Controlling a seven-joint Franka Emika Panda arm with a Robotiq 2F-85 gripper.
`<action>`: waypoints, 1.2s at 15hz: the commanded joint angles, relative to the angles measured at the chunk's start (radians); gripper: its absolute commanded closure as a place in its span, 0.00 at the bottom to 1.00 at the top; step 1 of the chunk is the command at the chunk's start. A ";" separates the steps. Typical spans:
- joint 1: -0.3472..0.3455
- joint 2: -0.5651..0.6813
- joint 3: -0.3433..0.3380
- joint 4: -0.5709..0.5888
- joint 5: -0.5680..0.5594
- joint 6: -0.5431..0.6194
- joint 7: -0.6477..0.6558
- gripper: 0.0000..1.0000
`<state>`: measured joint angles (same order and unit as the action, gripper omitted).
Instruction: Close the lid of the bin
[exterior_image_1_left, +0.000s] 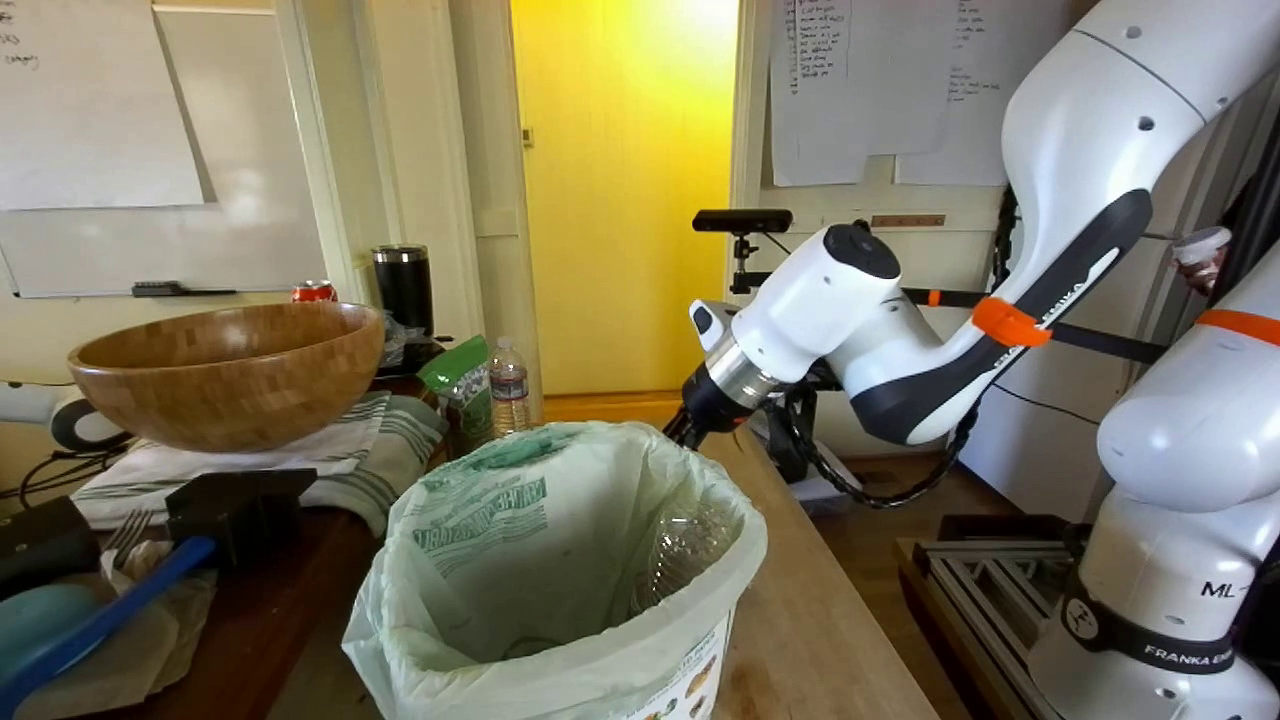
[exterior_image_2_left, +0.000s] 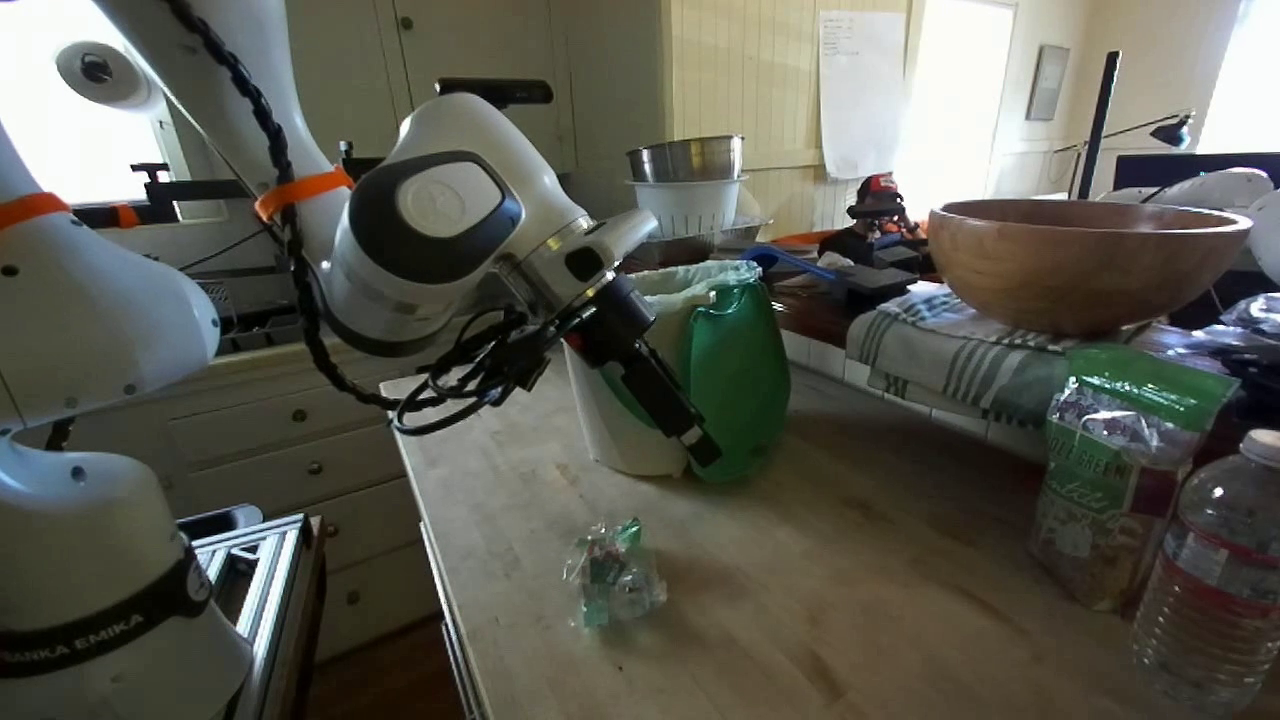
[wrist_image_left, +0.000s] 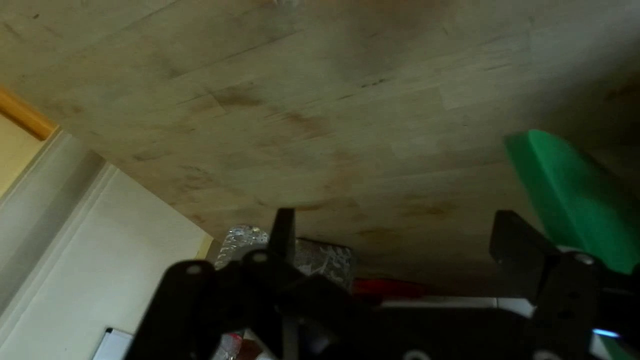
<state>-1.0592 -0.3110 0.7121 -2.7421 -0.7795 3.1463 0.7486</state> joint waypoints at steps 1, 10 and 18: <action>-0.001 0.000 0.000 0.000 -0.001 0.000 0.000 0.00; -0.048 -0.042 0.004 -0.014 -0.052 0.031 -0.050 0.00; -0.140 -0.010 0.003 -0.005 -0.232 0.227 -0.148 0.00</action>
<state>-1.1571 -0.3371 0.7119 -2.7417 -0.9424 3.2920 0.6274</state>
